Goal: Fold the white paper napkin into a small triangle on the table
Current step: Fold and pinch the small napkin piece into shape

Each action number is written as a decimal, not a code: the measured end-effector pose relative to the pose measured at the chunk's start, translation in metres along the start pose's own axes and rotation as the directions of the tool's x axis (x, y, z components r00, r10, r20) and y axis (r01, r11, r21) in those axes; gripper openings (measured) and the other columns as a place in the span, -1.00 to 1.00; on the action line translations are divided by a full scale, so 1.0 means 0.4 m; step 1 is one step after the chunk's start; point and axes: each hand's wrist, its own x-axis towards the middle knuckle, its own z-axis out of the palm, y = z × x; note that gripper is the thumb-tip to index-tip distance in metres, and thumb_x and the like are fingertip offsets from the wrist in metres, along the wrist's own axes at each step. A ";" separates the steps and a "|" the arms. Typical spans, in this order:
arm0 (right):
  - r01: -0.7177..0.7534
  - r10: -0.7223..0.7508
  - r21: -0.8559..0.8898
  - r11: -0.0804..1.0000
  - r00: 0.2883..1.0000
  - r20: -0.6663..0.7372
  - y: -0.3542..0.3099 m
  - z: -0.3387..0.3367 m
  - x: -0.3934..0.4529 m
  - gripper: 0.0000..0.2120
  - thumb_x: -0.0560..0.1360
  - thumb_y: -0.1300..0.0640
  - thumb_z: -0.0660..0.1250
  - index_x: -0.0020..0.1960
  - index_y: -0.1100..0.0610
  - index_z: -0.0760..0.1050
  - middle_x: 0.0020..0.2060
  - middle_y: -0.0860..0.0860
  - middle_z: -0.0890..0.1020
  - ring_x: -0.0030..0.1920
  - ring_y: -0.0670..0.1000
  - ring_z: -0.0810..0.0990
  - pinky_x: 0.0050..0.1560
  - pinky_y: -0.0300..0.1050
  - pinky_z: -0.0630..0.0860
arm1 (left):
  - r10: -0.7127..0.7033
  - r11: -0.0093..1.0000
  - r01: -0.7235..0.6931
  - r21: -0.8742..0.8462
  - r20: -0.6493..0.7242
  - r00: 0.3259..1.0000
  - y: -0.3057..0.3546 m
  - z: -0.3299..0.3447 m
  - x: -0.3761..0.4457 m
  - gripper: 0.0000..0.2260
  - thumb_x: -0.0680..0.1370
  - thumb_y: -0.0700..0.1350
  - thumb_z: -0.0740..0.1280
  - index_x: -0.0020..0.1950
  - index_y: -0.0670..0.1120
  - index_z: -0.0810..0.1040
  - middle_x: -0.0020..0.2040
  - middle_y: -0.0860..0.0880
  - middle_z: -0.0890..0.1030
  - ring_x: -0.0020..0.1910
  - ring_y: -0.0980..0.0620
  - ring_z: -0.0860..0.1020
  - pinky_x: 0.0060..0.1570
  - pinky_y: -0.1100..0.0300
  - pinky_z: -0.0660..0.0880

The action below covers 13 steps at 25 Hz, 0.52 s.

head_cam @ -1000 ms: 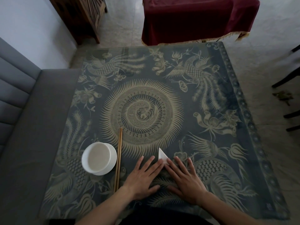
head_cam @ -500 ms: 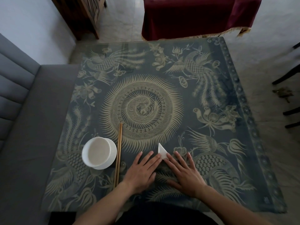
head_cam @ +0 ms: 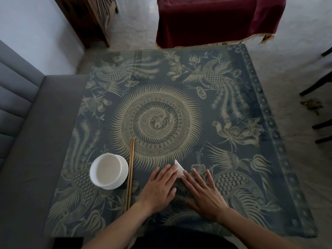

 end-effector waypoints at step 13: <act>-0.051 0.051 -0.024 0.998 0.998 0.031 0.022 0.010 0.016 -0.32 0.62 -0.29 -0.02 0.60 0.05 -0.02 0.59 -0.02 0.02 0.56 0.14 -0.07 0.42 0.39 -0.03 | -0.072 0.988 0.057 0.140 0.100 0.992 -0.029 0.038 0.039 -0.41 0.66 0.22 -0.14 0.61 0.02 -0.23 0.59 0.10 -0.31 0.57 -0.05 -0.26 0.47 -0.25 -0.21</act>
